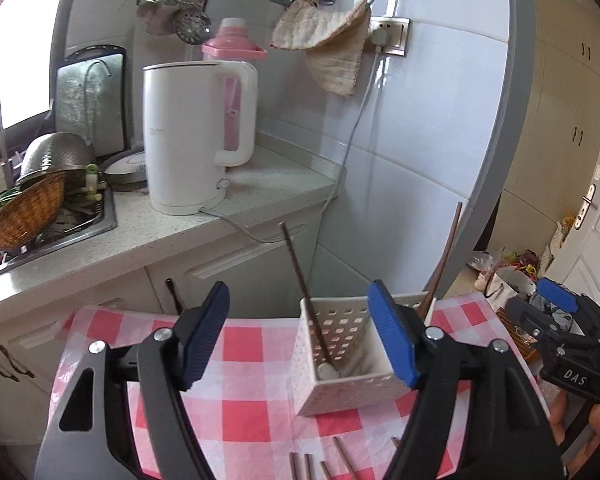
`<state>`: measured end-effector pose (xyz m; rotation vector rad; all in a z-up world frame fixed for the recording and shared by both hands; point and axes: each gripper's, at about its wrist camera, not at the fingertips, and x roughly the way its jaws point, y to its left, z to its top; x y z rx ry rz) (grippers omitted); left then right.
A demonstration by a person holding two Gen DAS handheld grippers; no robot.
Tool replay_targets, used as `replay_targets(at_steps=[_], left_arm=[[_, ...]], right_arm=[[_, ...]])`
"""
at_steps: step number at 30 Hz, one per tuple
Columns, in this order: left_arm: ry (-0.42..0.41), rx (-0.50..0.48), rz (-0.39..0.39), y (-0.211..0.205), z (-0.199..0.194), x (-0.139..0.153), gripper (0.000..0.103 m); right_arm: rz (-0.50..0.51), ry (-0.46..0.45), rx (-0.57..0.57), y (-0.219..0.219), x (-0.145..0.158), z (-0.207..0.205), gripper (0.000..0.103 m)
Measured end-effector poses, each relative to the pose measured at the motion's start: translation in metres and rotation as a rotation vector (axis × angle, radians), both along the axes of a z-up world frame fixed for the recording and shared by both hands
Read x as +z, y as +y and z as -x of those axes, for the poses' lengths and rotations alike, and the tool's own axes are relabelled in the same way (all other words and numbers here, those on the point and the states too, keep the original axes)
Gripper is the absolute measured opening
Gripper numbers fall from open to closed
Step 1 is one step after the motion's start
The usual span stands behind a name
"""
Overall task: Organize utensils
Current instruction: 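Move both open tools down toward the remaining wooden chopsticks on the cloth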
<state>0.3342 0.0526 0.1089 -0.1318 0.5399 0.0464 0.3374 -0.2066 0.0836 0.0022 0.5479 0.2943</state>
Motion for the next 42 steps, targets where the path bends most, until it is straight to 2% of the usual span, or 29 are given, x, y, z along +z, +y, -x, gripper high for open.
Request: replay_targets(at_steps=[5,9,12,14,17,19,20,24,26,29,32,42], left_arm=[[-0.001,0.035,0.009,0.013,0.067,-0.032,0.09],[0.02,0.052,0.031,0.015,0.121,-0.071,0.094],[0.082,0.015,0.095,0.016,0.148,-0.103,0.094],[0.1,-0.01,0.128,0.015,0.161,-0.121,0.094],[0.157,-0.02,0.103,0.009,0.17,-0.144,0.093],[0.211,-0.013,0.051,0.002,0.169,-0.155,0.084],[0.232,-0.031,0.044,-0.002,0.167,-0.159,0.073],[0.271,-0.065,0.081,-0.007,0.16,-0.17,0.051],[0.285,-0.074,0.081,-0.01,0.152,-0.174,0.049],[0.307,-0.085,0.079,-0.016,0.139,-0.178,0.039],[0.323,-0.083,0.076,-0.019,0.126,-0.18,0.034],[0.365,-0.085,0.037,-0.026,0.094,-0.19,0.029]], right_arm=[[0.074,0.003,-0.124,-0.021,-0.044,0.059,0.084],[0.054,0.025,-0.146,-0.035,-0.082,0.106,0.084],[0.036,0.12,-0.085,-0.04,-0.108,0.125,0.084],[0.066,0.18,-0.031,-0.037,-0.122,0.133,0.084],[0.121,0.226,0.03,-0.03,-0.139,0.138,0.084],[0.142,0.272,0.04,-0.024,-0.148,0.138,0.084],[0.146,0.282,0.045,-0.023,-0.15,0.136,0.084],[0.163,0.307,0.038,-0.021,-0.158,0.132,0.084],[0.159,0.325,0.027,-0.024,-0.162,0.127,0.084],[0.132,0.348,0.041,-0.025,-0.165,0.12,0.084],[0.135,0.346,0.05,-0.023,-0.164,0.115,0.084],[0.144,0.361,0.071,-0.015,-0.166,0.092,0.084]])
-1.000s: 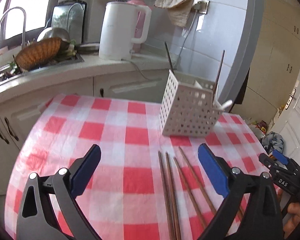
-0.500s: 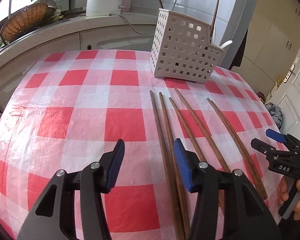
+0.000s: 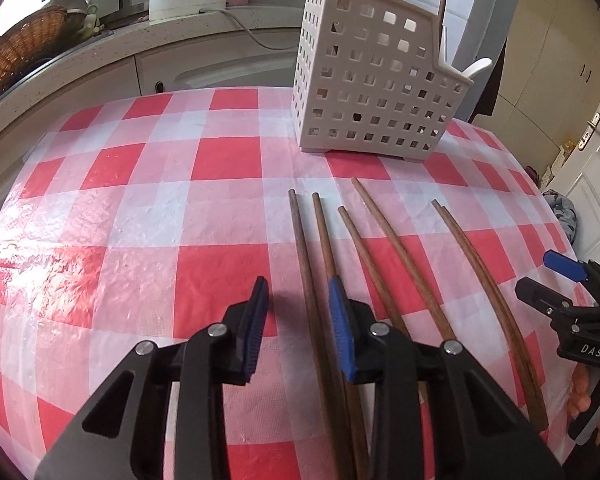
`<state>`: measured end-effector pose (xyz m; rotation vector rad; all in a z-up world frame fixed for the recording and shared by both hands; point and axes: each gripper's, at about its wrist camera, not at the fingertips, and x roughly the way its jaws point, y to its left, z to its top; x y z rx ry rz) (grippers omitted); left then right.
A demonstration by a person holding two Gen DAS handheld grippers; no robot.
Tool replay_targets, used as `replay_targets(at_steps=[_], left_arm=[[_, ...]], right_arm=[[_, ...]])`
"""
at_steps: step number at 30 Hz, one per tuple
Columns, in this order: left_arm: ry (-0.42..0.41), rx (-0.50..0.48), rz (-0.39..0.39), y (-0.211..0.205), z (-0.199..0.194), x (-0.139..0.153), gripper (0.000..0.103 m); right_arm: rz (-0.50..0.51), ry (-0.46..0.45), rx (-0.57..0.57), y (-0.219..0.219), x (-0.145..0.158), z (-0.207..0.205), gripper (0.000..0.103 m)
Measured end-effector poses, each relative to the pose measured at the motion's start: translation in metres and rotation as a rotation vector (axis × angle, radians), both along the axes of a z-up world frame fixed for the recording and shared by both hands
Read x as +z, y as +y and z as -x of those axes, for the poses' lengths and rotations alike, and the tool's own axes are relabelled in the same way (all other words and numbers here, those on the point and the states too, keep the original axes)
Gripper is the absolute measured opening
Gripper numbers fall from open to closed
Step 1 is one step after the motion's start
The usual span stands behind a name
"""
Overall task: Organize utensils
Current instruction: 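Move both open tools down toward the remaining wooden chopsticks on the cloth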
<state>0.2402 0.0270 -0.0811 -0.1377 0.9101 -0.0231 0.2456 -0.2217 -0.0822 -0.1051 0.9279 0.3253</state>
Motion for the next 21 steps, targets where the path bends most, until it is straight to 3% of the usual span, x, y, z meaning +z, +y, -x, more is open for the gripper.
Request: replay_targets(at_steps=[21], left_arm=[[-0.018,-0.032,-0.129,-0.008,-0.007,-0.003,0.028]], right_arm=[[0.04,0.04,0.047,0.018,-0.016,-0.026,0.084]])
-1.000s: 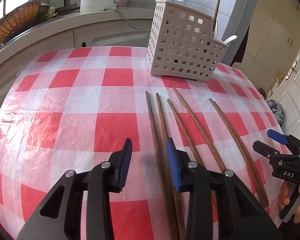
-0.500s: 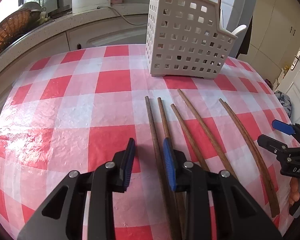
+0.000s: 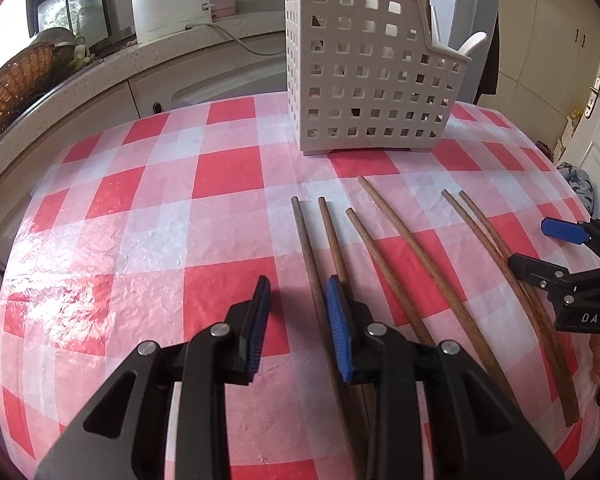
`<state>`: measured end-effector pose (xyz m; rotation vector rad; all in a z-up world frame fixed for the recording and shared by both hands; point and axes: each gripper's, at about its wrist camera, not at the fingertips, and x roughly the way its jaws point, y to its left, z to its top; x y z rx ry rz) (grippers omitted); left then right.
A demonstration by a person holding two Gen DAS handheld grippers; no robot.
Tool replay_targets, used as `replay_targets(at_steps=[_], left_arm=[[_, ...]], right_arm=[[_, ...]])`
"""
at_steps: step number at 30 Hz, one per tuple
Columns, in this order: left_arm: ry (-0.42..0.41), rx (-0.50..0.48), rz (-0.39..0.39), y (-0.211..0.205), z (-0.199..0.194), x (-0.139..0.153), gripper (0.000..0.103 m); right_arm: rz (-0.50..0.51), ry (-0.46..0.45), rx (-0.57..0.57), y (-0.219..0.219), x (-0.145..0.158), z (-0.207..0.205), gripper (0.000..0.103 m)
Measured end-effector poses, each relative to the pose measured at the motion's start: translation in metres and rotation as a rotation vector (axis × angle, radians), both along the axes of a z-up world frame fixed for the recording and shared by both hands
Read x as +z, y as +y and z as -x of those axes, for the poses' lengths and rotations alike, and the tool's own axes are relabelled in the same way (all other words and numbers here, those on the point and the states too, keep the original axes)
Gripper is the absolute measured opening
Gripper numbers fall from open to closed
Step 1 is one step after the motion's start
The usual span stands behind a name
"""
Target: Organize utensils
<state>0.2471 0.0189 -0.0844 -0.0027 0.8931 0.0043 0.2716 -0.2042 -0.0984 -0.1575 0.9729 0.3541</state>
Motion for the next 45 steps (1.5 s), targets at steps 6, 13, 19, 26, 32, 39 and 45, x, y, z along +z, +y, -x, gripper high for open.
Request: replay_targets(at_steps=[6,13,19,26,32,39,45], left_arm=[[0.016,0.001,-0.029,0.0,-0.01,0.001,0.029],[0.034,-0.03,-0.039,-0.002,-0.021,0.001,0.013],[0.036,-0.032,0.046,0.009,-0.017,0.006,0.007],[-0.037,-0.04,0.078,0.009,0.006,0.03,0.007],[-0.117,-0.041,0.091,0.01,0.034,0.06,0.007],[-0.2,-0.035,0.099,0.014,0.067,0.09,0.006],[-0.205,-0.039,0.096,0.015,0.08,0.092,0.006]], right_arm=[[-0.007,-0.008,0.016,0.009,0.004,-0.006,0.061],[-0.033,-0.025,0.065,0.026,0.009,0.0,0.02],[-0.064,-0.027,0.045,0.018,0.012,0.0,0.01],[-0.111,-0.078,0.022,0.003,0.041,0.017,0.01],[-0.144,-0.143,0.014,-0.006,0.076,0.041,0.009],[-0.146,-0.201,0.022,-0.01,0.106,0.067,0.01],[-0.07,-0.087,0.015,-0.005,0.074,0.057,0.01]])
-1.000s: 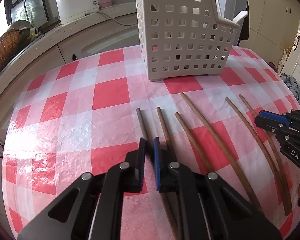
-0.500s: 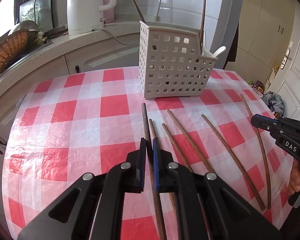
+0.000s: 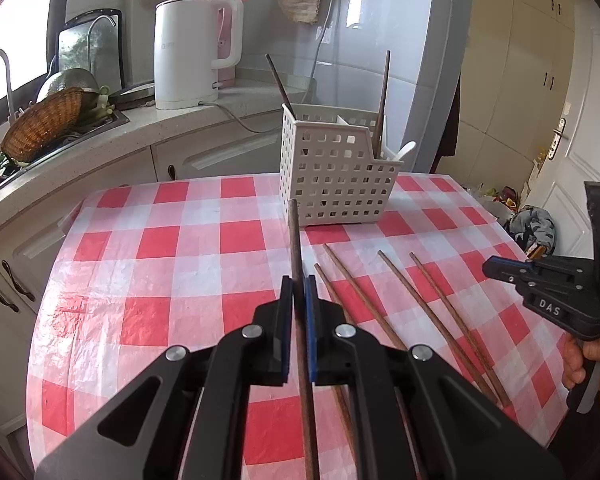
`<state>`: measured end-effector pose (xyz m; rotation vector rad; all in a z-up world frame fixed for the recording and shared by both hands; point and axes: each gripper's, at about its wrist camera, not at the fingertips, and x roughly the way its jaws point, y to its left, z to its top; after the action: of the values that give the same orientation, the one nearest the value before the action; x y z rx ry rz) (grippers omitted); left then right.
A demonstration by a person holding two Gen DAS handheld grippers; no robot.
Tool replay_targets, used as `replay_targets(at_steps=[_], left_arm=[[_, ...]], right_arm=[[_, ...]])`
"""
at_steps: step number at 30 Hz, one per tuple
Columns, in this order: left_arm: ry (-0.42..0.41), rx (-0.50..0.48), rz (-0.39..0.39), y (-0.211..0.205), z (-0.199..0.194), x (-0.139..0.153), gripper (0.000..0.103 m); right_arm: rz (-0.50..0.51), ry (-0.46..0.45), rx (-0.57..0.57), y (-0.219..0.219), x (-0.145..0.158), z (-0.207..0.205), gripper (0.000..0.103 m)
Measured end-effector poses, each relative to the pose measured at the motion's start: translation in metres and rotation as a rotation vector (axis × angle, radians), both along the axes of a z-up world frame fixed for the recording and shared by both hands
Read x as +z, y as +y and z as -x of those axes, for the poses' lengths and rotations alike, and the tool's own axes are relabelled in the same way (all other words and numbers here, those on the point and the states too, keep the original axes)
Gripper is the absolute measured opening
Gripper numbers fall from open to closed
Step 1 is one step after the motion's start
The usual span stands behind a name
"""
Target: Organize utensils
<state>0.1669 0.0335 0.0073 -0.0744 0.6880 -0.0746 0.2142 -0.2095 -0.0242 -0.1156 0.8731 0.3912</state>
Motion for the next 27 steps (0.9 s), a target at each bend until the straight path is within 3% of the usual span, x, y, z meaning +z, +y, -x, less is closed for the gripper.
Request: replay_targets(at_steps=[9,27], left_arm=[[0.025,0.006,0.001,0.006,-0.005,-0.011,0.006],[0.044,0.002,0.009,0.005,-0.012,-0.019,0.006]], right_arm=[[0.022,0.128,-0.013,0.006,-0.053,-0.022,0.01],[0.006,0.123,-0.021,0.009,-0.051,-0.024,0.01]])
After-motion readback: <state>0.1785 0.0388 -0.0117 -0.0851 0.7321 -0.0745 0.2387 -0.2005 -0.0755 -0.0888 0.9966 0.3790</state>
